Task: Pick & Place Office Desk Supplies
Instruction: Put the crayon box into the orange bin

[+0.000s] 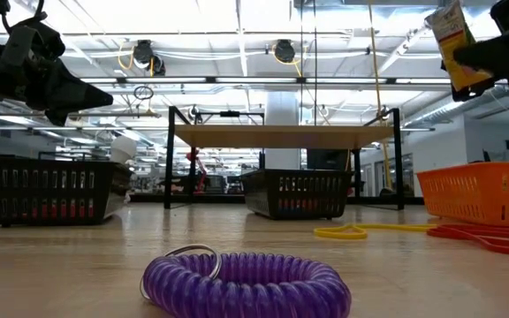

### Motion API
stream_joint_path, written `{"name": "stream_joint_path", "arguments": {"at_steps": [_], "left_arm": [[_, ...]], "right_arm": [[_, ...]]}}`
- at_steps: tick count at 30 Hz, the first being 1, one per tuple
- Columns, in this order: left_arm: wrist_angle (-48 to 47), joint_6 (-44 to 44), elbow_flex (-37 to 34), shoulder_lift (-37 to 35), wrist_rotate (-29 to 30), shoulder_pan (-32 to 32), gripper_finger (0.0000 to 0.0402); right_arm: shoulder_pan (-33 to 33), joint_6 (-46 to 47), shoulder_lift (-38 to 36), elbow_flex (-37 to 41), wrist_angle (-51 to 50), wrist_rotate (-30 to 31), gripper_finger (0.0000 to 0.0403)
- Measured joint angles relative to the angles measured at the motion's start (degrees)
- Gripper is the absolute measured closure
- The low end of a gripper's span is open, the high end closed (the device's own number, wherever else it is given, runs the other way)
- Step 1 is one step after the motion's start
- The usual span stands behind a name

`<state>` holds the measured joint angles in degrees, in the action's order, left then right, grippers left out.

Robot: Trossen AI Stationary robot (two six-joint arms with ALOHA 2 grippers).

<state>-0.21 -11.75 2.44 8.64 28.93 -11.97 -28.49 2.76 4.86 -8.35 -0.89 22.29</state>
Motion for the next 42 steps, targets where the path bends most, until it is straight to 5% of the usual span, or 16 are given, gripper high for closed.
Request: {"name": "stream_joint_path", "arguments": {"at_steps": [9,17,22,29,42], "left_arm": [[0.0,0.0,0.0,0.0,0.0,0.0,0.0385],[0.0,0.0,0.0,0.0,0.0,0.0,0.0385],[0.0,0.0,0.0,0.0,0.0,0.0,0.0385],[0.0,0.0,0.0,0.0,-0.1,0.0,0.0385],[0.0,0.7,0.0,0.0,-0.1,0.0,0.0385]], "right_arm": [[0.0,-2.2,8.0,-15.3,-4.9,0.4,0.0319],[0.1,7.5,31.0,-40.2,-36.7,11.0,0.0319],[2.3,18.7,41.9,-49.0,-56.1,12.2,0.0319],[5.4,27.9,45.6,-46.8,-64.6,7.1,0.0319],[5.9,34.0,45.5,-27.6,-47.4,-0.3,0.0319]]}}
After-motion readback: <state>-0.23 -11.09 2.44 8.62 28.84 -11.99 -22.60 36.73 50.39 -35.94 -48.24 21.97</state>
